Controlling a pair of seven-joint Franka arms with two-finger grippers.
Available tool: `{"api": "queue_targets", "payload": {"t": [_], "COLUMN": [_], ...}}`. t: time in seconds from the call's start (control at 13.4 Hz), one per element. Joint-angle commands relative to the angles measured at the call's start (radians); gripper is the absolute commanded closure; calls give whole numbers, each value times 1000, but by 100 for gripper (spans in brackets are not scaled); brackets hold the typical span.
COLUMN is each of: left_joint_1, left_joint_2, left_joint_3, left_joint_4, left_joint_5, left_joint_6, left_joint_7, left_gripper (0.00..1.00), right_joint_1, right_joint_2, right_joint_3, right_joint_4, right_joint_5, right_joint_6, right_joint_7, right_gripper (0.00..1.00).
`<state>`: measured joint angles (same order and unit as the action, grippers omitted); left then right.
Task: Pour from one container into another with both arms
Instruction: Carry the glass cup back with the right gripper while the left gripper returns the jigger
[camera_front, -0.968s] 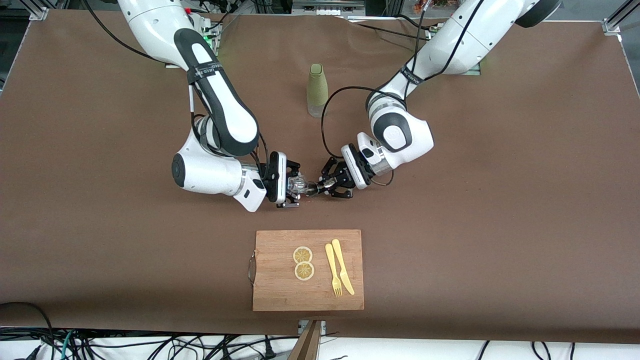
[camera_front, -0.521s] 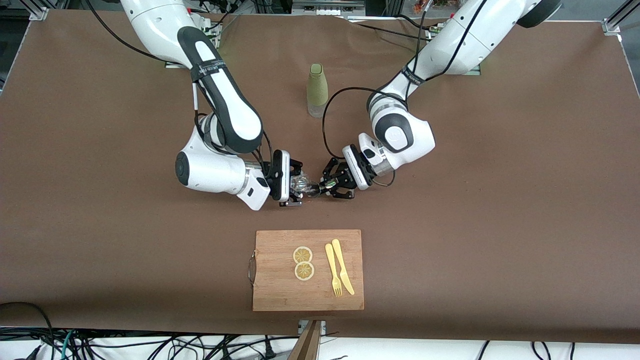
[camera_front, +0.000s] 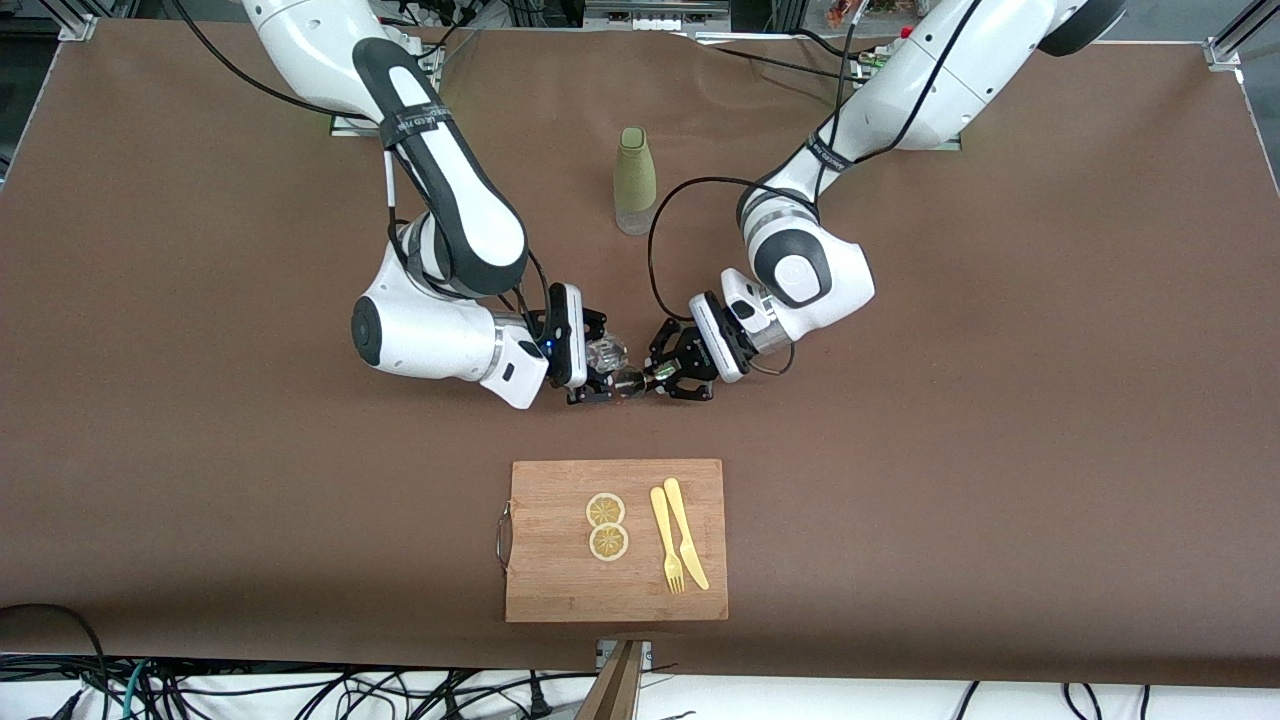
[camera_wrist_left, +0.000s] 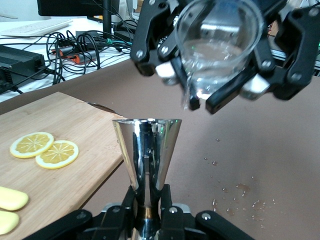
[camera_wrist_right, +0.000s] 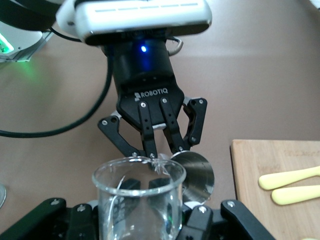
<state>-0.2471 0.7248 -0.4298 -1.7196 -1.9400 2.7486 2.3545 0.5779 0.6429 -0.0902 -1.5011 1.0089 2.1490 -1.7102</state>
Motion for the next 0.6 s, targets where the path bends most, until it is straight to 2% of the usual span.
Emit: {"api": "queue_targets", "payload": {"t": [0.0, 0.3, 0.52], "left_joint_1": [46, 132, 189], "left_joint_2": [-33, -30, -7], "left_joint_3": [-15, -15, -15], "left_joint_4": [-49, -107, -126], "left_joint_5": [-36, -34, -28], "left_joint_6": [-64, -206, -312], "left_joint_7": [74, 176, 245], "left_gripper": [100, 100, 100], "right_joint_1": [-9, -79, -195], "right_joint_2": [-35, -54, -65], "right_joint_3": [-9, -62, -85], "right_joint_4": [-28, -22, -25], "right_joint_5": [112, 258, 284], "right_joint_6": [-47, -219, -432], "right_joint_7": [-67, -114, -207], "right_gripper": [100, 100, 100]}}
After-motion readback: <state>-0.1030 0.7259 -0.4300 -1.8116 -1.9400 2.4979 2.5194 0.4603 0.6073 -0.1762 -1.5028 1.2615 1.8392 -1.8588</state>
